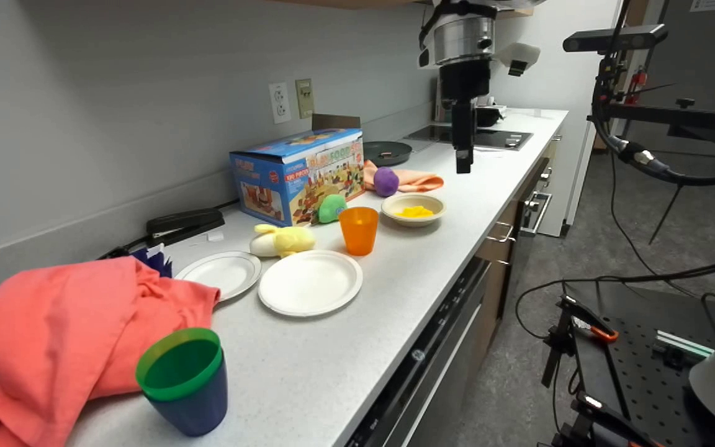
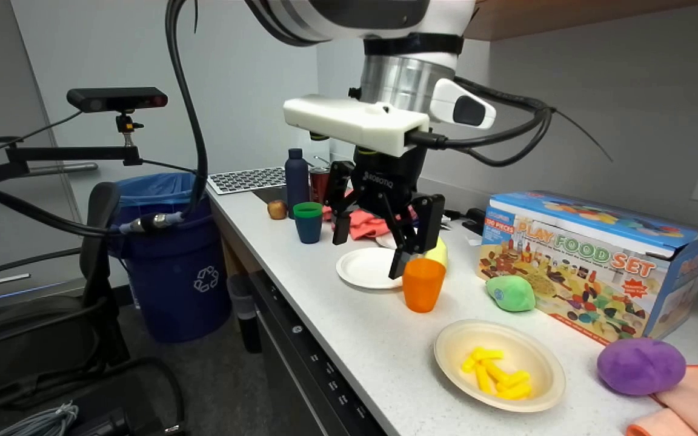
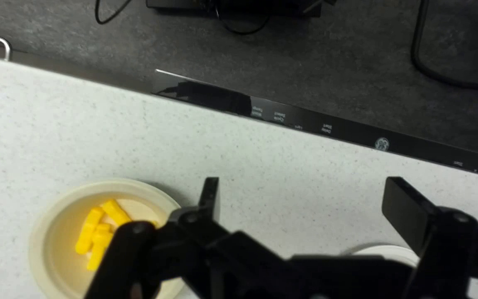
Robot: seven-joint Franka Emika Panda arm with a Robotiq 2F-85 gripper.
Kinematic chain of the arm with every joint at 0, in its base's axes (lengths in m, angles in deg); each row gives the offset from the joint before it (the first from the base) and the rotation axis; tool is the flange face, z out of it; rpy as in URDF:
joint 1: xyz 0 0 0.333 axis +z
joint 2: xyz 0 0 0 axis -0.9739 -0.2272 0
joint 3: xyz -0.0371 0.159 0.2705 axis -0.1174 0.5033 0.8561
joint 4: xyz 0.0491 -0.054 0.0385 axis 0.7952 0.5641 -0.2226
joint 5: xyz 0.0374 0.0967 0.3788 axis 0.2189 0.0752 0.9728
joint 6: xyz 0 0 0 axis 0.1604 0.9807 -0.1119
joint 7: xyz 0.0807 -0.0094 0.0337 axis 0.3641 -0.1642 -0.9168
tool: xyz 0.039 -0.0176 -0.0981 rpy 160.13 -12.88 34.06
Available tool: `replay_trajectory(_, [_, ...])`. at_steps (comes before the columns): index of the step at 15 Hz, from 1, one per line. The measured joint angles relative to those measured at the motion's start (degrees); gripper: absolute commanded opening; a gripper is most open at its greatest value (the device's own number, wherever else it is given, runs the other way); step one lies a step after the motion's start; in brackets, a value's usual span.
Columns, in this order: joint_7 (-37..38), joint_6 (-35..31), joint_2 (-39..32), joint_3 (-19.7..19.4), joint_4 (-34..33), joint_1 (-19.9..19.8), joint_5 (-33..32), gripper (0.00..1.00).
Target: Pour the fries out of the orange cup and onto the white plate on the right.
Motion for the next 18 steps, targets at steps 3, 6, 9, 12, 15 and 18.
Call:
replay_trajectory(3, [0.69, -4.97, -2.37, 2.81, -0.14, 1.46, 2.64, 1.00])
replay_trajectory(6, [2.30, -8.32, -4.85, 5.09, -0.39, 2.73, 3.48, 1.00])
replay_trajectory(9, [2.56, -8.64, -5.64, 5.35, -0.81, 2.85, 3.48, 1.00])
replay_trajectory(12, [2.56, -8.64, -5.64, 5.32, -0.96, 2.84, 3.46, 1.00])
replay_trajectory(15, [2.56, -10.60, -6.18, 5.35, -0.89, 2.84, 3.48, 1.00])
replay_trajectory(18, [2.62, -16.40, -8.17, 5.54, -1.45, 2.84, 5.25, 1.00])
